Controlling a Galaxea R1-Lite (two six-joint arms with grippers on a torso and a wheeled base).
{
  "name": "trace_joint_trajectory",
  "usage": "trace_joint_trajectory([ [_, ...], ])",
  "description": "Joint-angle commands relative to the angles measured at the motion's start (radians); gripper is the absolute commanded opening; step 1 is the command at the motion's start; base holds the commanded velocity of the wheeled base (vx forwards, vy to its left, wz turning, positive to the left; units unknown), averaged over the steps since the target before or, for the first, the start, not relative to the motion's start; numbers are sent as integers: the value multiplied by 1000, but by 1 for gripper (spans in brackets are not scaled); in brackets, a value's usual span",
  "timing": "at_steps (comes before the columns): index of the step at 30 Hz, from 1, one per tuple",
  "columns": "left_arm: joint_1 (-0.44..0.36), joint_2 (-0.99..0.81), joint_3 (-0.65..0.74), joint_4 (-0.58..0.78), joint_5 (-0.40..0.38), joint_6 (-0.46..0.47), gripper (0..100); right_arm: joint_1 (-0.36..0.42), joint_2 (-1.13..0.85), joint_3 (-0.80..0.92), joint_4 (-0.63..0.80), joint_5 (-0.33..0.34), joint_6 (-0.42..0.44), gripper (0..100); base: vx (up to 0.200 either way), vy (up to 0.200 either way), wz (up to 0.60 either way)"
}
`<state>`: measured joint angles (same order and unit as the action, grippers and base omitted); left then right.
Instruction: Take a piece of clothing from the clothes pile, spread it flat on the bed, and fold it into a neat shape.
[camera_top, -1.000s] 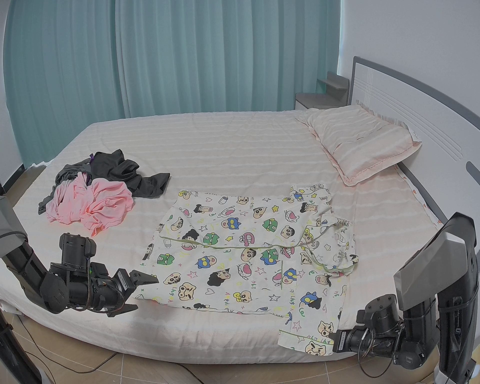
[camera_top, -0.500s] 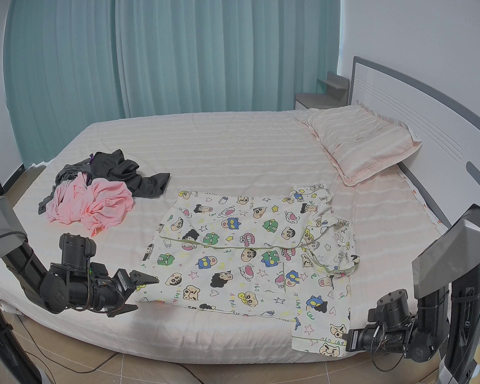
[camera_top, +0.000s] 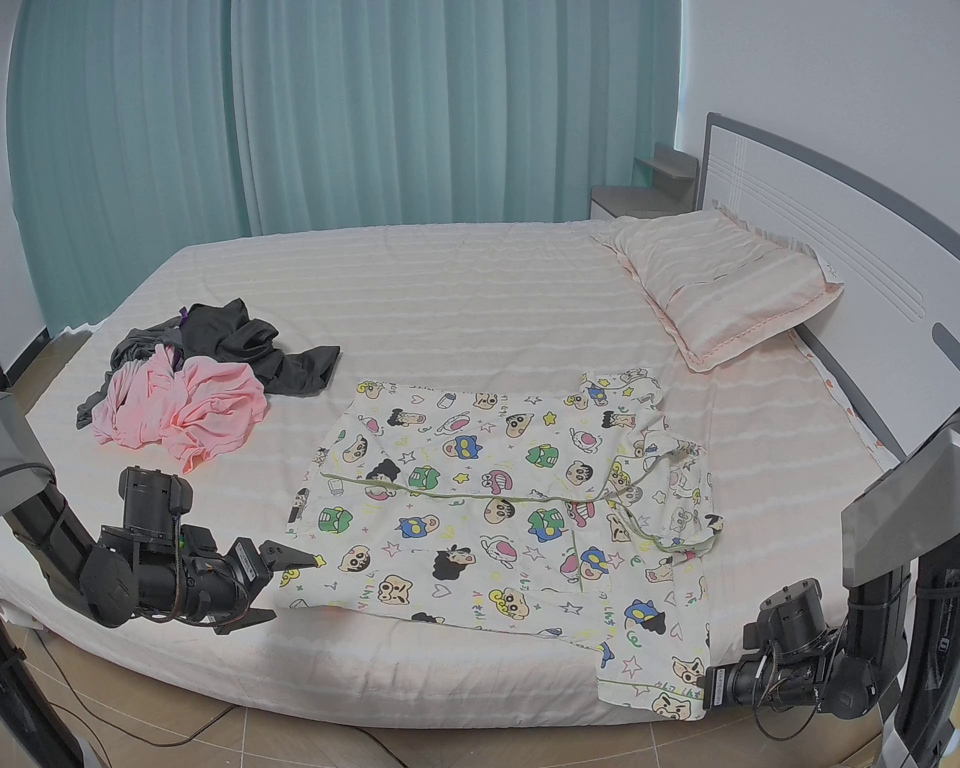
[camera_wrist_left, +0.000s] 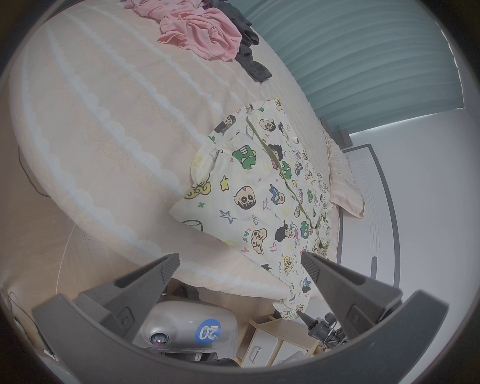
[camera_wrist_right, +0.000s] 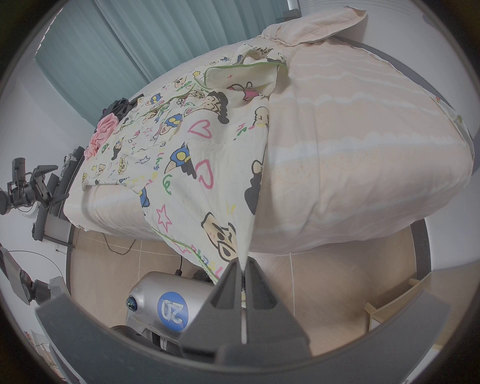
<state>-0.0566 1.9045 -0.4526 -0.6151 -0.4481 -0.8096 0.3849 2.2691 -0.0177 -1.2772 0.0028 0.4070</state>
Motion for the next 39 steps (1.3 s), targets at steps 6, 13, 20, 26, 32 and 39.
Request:
trace_joint_trajectory([
  [6, 0, 1, 0, 2, 0, 0, 100, -1, 1, 18, 1, -3, -19, 100, 0, 0, 0],
  [13, 1, 1, 0, 0, 0, 0, 100, -15, -148, 18, -25, -12, -13, 100, 0, 0, 0],
  [20, 0, -13, -9, -2, -1, -57, 100, -110, -293, -87, -8, -30, -16, 100, 0, 0, 0],
  [26, 0, -15, 2, -55, 2, -97, 100, -100, -295, -99, -16, -38, 16, 100, 0, 0, 0],
  [32, 0, -13, 11, -66, 2, -94, 100, -57, -335, -76, -21, -40, 128, 100, 0, 0, 0],
  [39, 1, -5, -5, -66, 9, -109, 100, -14, -342, -39, -34, -38, 250, 100, 0, 0, 0],
])
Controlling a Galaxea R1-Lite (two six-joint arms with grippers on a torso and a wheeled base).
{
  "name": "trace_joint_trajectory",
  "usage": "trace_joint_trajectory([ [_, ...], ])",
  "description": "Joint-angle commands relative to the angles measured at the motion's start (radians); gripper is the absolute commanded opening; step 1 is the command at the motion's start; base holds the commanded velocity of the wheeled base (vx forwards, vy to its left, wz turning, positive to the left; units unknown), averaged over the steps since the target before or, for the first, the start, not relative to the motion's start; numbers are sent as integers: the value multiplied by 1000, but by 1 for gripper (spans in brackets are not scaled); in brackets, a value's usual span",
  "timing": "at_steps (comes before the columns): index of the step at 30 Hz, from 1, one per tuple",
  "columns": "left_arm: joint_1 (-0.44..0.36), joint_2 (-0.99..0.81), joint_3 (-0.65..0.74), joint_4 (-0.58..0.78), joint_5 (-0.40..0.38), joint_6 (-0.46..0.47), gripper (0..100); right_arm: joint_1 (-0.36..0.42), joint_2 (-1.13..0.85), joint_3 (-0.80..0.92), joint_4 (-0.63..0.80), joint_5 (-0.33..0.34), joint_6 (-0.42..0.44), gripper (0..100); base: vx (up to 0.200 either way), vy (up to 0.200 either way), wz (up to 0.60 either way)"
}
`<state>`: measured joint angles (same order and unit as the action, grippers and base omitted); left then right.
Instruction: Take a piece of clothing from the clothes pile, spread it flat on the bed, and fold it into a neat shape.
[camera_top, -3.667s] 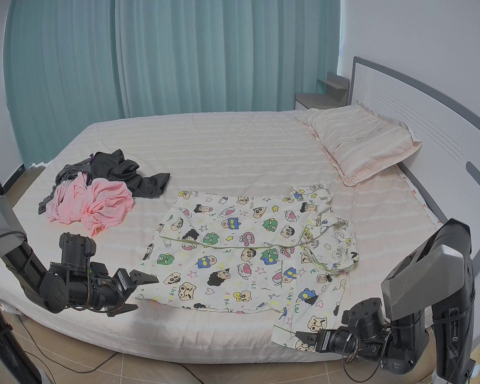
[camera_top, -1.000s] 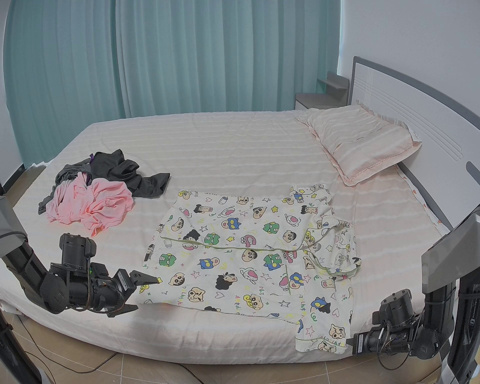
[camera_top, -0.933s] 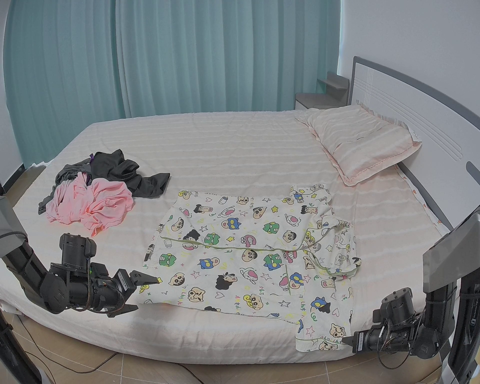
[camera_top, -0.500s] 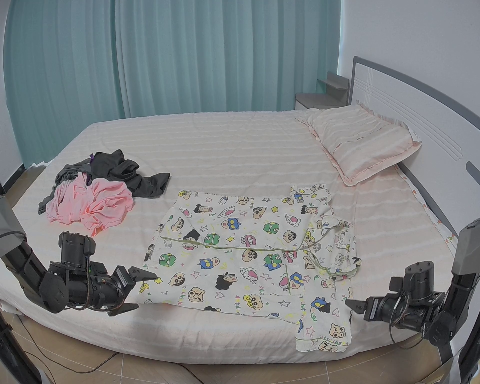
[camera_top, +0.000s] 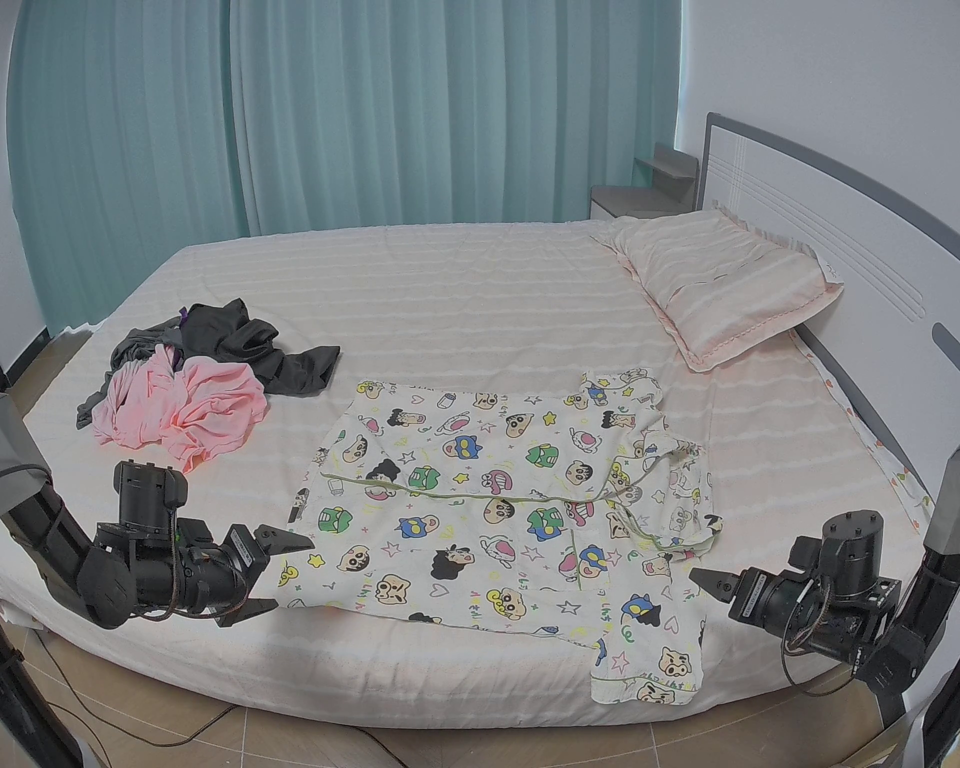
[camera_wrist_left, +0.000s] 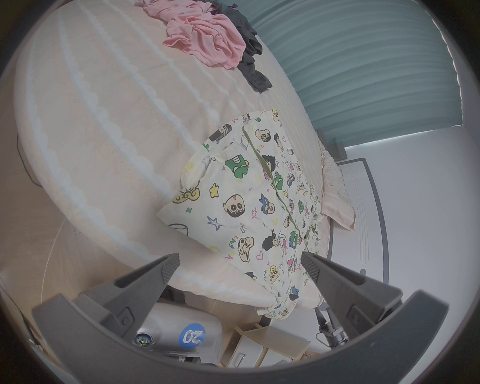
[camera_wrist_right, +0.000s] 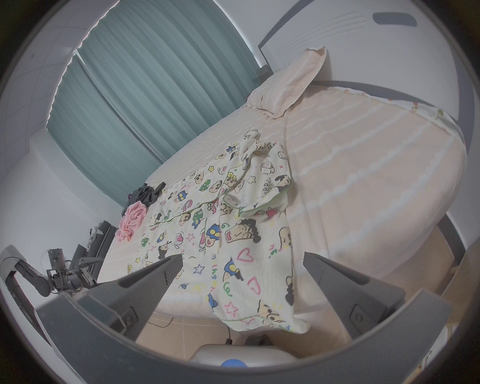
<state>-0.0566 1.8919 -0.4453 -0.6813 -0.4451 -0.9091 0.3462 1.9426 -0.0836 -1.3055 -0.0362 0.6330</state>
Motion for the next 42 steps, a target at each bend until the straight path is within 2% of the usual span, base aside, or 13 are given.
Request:
trace_joint_trajectory([
  [1, 1, 7, -12, 0, 6, -10, 100, 25, -16, 27, -6, 1, 24, 100, 0, 0, 0],
  [4, 6, 4, -18, 0, -1, -31, 100, 24, -17, 42, -8, 2, 28, 100, 0, 0, 0],
  [10, 14, 7, -19, -17, 0, -33, 100, 24, -17, 54, -12, 1, 24, 100, 0, 200, 0],
  [16, 24, 9, -16, -26, -3, -33, 100, 22, -5, 77, -86, -1, 22, 100, 0, 200, 0],
  [25, 23, 15, -10, -27, -3, -30, 100, 20, -4, 77, -86, -1, 22, 100, 0, 200, 0],
  [36, -14, 10, 5, -29, 5, -33, 100, 24, -2, 76, -86, 1, 24, 100, 0, 0, 0],
  [42, -34, 16, 2, -29, -3, -33, 100, 25, -2, 77, -86, 1, 24, 100, 200, 0, 0],
])
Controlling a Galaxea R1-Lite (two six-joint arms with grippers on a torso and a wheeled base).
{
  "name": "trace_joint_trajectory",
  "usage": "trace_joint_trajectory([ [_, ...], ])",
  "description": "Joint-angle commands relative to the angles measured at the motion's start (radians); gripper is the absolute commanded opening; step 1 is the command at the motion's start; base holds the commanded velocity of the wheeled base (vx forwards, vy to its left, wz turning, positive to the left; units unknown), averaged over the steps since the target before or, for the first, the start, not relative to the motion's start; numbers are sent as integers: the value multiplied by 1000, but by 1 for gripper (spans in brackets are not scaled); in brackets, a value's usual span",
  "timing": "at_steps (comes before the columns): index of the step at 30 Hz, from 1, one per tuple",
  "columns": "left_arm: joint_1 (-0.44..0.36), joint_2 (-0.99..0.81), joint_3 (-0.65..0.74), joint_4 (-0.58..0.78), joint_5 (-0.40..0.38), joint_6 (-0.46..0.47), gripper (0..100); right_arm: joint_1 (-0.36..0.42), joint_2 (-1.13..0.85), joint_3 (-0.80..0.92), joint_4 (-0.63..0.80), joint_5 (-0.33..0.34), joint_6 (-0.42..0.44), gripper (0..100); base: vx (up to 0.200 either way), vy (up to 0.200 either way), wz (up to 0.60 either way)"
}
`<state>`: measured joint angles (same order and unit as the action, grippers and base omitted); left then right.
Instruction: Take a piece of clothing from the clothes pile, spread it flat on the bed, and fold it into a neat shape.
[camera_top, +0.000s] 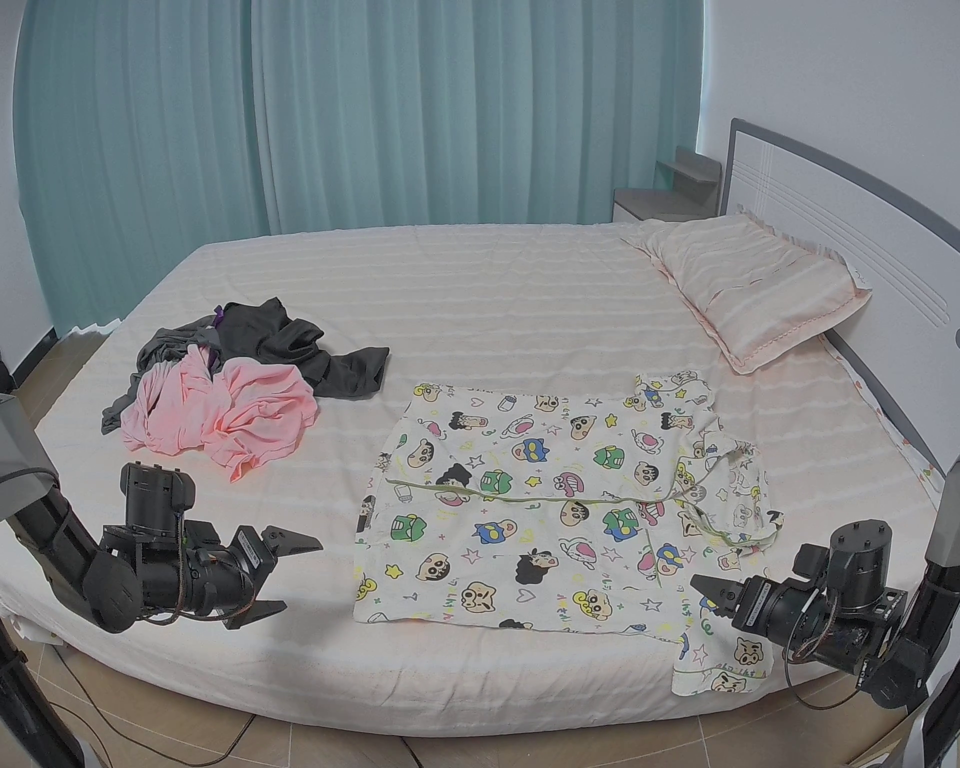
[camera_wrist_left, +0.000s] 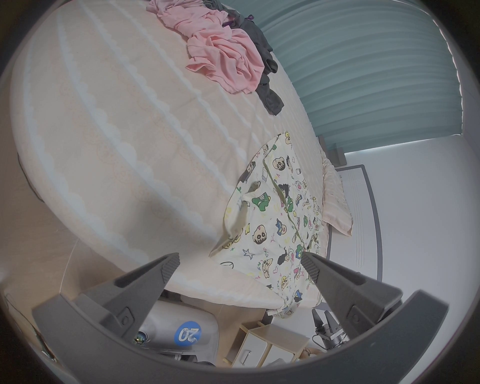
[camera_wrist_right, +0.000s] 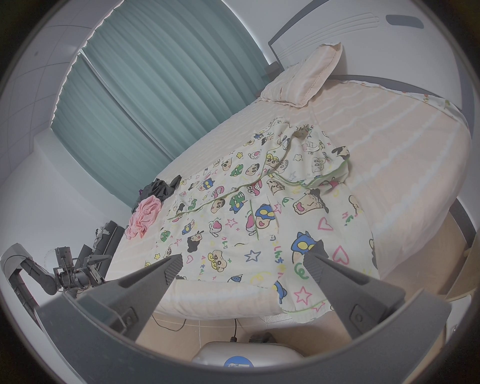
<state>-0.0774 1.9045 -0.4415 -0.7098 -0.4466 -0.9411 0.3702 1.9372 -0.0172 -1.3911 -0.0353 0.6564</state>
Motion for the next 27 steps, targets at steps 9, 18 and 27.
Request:
trace_joint_trajectory([
  [9, -36, 73, -5, -85, 20, -7, 100, 7, 0, 11, 0, 0, 0, 100, 156, 0, 0],
  [18, -166, 196, -62, -212, 120, -54, 100, 19, -14, 11, -2, -1, 0, 100, 0, 0, 0],
  [27, -229, 318, -184, -272, 209, 137, 100, 30, -21, 16, -2, -1, 0, 100, 0, 0, 0],
])
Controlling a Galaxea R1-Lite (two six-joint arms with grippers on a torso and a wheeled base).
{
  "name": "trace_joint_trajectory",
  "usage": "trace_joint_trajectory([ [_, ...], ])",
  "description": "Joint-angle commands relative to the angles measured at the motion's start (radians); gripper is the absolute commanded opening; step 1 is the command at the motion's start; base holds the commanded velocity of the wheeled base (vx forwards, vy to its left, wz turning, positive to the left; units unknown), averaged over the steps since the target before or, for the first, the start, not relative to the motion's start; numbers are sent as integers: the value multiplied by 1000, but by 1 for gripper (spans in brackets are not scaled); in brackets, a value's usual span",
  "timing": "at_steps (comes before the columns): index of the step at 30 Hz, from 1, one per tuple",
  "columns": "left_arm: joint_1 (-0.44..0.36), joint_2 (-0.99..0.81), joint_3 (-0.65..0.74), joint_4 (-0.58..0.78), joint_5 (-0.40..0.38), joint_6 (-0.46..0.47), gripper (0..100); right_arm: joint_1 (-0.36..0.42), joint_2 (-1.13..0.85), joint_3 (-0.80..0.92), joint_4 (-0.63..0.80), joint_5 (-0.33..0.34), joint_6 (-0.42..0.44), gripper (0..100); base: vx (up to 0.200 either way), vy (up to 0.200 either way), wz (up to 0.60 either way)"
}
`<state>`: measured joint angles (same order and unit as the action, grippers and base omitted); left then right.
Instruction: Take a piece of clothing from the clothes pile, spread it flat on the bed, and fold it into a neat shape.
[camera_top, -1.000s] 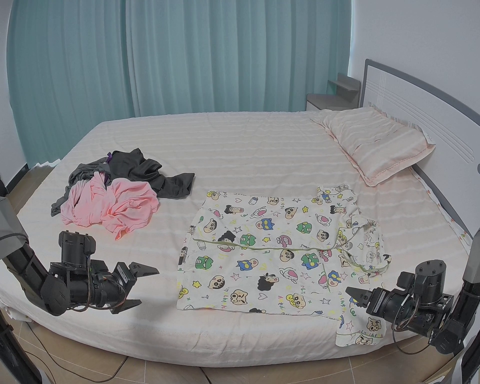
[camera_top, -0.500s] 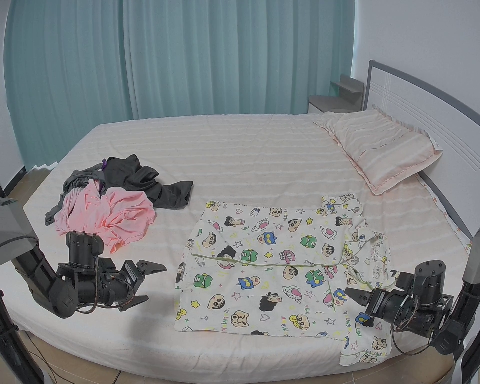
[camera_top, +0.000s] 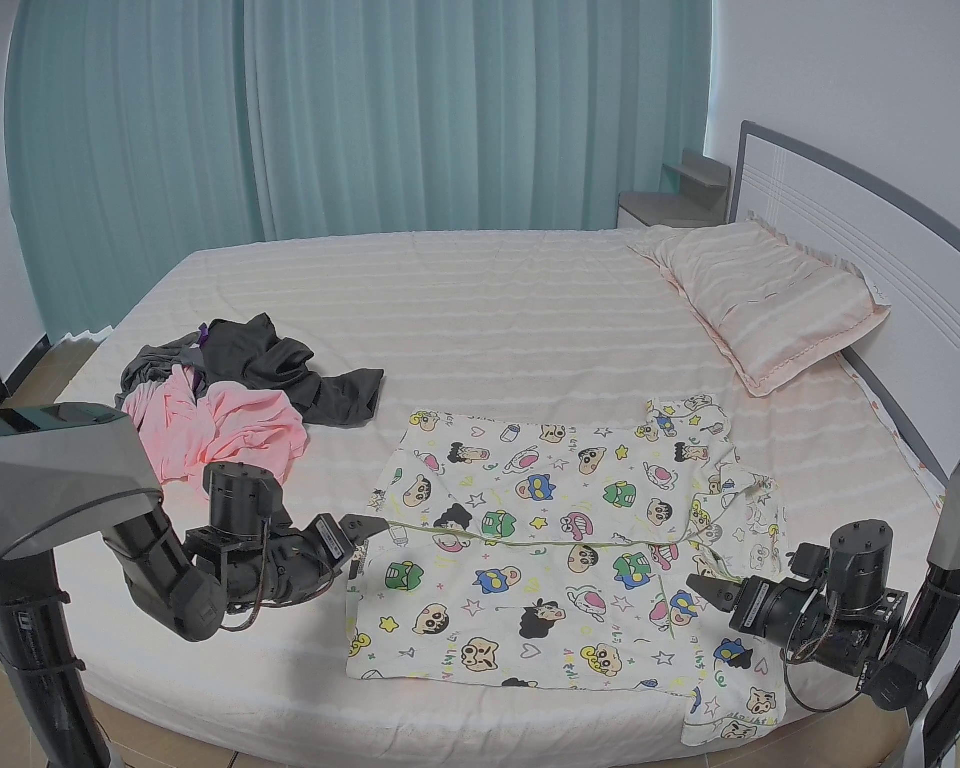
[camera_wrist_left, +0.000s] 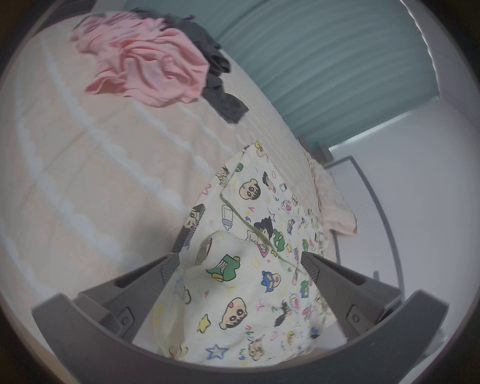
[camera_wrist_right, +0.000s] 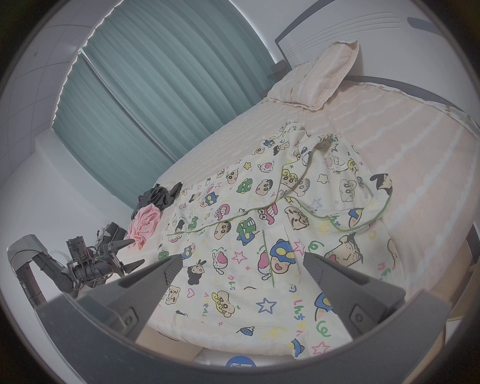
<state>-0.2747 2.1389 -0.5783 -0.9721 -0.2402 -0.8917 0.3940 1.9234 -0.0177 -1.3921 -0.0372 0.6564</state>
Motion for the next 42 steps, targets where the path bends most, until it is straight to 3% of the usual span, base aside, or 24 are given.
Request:
trace_joint_trajectory([
  [1, -34, 91, -52, -10, 4, 99, 100, 6, -7, 16, -1, 0, 0, 100, 0, 0, 0],
  [5, -35, 122, -75, -10, 9, 146, 100, 6, -6, 16, -1, 0, 0, 100, 0, 0, 0],
  [22, -37, 191, -146, 3, 10, 172, 100, 8, -1, 16, 1, 0, 2, 100, 0, 0, 0],
  [23, -38, 197, -153, 13, 10, 174, 0, 8, 0, 16, 1, 0, 2, 100, 0, 0, 0],
  [33, -9, 190, -270, 191, 62, 194, 0, 8, -4, 16, 1, 0, 2, 100, 0, 0, 0],
  [42, 17, 194, -354, 217, 85, 218, 0, 8, 0, 16, 1, 0, 2, 100, 0, 0, 0],
])
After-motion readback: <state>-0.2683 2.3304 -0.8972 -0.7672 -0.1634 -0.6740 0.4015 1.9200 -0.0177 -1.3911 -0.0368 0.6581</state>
